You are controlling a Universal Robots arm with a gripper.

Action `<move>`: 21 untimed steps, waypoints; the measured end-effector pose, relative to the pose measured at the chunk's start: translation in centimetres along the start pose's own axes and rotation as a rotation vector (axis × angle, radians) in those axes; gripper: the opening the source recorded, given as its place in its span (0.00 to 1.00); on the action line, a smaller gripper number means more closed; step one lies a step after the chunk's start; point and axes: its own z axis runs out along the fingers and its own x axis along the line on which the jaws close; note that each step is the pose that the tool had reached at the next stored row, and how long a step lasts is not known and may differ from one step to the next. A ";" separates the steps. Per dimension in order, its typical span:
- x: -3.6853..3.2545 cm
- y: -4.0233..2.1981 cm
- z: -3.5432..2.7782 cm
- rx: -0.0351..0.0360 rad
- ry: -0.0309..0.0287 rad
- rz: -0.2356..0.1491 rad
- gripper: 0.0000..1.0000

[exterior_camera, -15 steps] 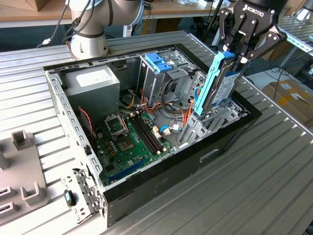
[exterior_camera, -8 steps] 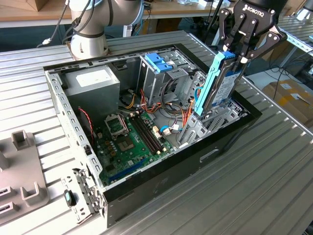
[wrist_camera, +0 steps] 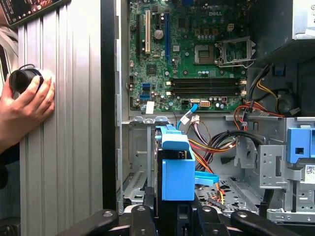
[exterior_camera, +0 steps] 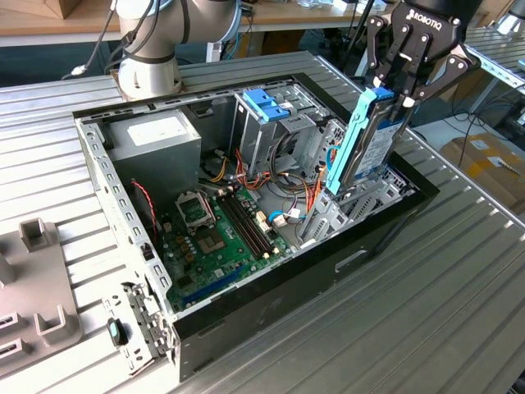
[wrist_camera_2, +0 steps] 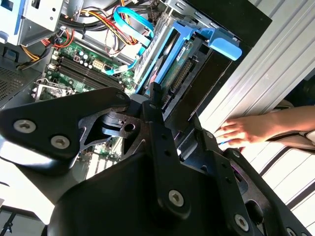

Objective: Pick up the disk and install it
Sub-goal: 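Insert the disk into the insertion slot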

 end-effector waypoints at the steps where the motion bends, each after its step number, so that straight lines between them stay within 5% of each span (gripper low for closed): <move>1: 0.00 0.00 0.00 0.0000 0.0000 0.000 0.35; 21: 0.18 0.01 0.19 0.0000 -0.0006 0.000 0.35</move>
